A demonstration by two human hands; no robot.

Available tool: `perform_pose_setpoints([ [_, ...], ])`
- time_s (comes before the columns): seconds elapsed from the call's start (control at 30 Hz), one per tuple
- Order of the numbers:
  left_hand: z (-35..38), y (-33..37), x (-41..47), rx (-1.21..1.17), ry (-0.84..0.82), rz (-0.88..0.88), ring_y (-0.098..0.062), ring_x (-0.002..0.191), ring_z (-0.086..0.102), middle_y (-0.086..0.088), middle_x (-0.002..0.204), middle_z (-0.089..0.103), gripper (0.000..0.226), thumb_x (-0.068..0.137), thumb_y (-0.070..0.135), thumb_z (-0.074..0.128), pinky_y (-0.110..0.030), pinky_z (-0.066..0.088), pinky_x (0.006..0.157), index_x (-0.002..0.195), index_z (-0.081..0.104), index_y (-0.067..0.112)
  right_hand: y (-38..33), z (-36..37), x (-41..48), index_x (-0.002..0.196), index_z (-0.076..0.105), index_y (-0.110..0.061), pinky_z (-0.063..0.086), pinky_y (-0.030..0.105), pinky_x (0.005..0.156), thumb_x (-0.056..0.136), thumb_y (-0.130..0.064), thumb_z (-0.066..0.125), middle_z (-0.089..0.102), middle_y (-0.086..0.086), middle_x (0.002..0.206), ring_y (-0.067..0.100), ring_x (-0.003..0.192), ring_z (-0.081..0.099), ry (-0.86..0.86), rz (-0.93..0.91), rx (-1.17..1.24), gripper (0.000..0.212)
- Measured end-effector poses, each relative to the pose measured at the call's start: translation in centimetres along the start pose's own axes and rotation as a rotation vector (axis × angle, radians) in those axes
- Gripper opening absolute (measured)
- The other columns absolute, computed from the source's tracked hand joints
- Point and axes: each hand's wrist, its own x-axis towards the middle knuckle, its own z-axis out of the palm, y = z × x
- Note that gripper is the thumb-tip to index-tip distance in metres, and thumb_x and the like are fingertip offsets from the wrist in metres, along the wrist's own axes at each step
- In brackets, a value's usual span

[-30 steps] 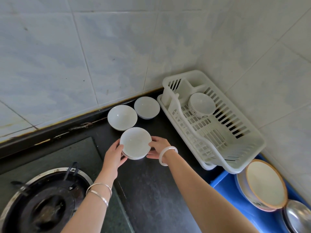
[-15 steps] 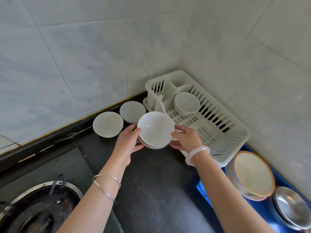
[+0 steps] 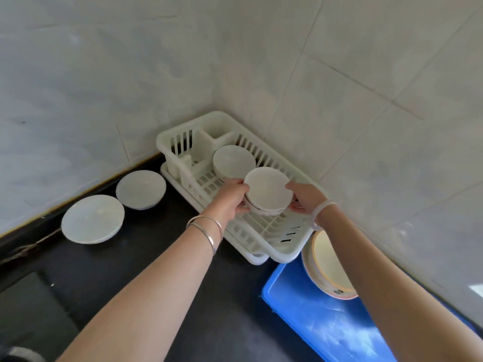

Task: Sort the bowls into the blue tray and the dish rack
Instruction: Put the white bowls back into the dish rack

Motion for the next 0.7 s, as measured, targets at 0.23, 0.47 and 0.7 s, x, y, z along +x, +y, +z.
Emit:
perform_pose_setpoints([
  [0.23, 2.6, -1.6, 4.0, 0.031, -0.006, -0.120, -0.039, 0.120, 0.049, -0.018, 0.137, 0.043, 0.045, 0.093, 0.001, 0.039, -0.045, 0.052, 0.082, 0.138, 0.040, 0.010, 1.6, -1.1, 4.8, 0.076, 0.059, -0.013, 0.052, 0.050, 0.091, 0.086, -0.037, 0.053, 0.071, 0.020, 0.099, 0.035, 0.095, 0.067, 0.014, 0.069, -0.200, 0.027],
  [0.47, 4.0, -2.5, 5.8, 0.076, -0.001, -0.147, -0.039, 0.121, 0.048, -0.018, 0.138, 0.042, 0.044, 0.092, -0.002, 0.040, -0.045, 0.053, 0.084, 0.136, 0.038, 0.006, 0.8, -0.8, 5.5, 0.084, 0.057, -0.008, 0.041, 0.029, 0.057, 0.095, -0.045, 0.033, 0.055, 0.004, 0.063, 0.019, 0.056, 0.050, 0.053, -0.020, -0.600, 0.045],
  [0.7, 4.0, -2.9, 6.7, 0.154, -0.009, -0.121, -0.032, 0.110, 0.053, -0.019, 0.137, 0.045, 0.042, 0.093, 0.000, 0.039, -0.044, 0.051, 0.092, 0.135, 0.041, 0.005, 1.0, -0.6, 6.7, 0.106, 0.057, -0.004, 0.037, 0.029, 0.066, 0.098, -0.040, 0.031, 0.056, 0.009, 0.086, 0.024, 0.073, 0.052, 0.064, -0.037, -0.724, 0.045],
])
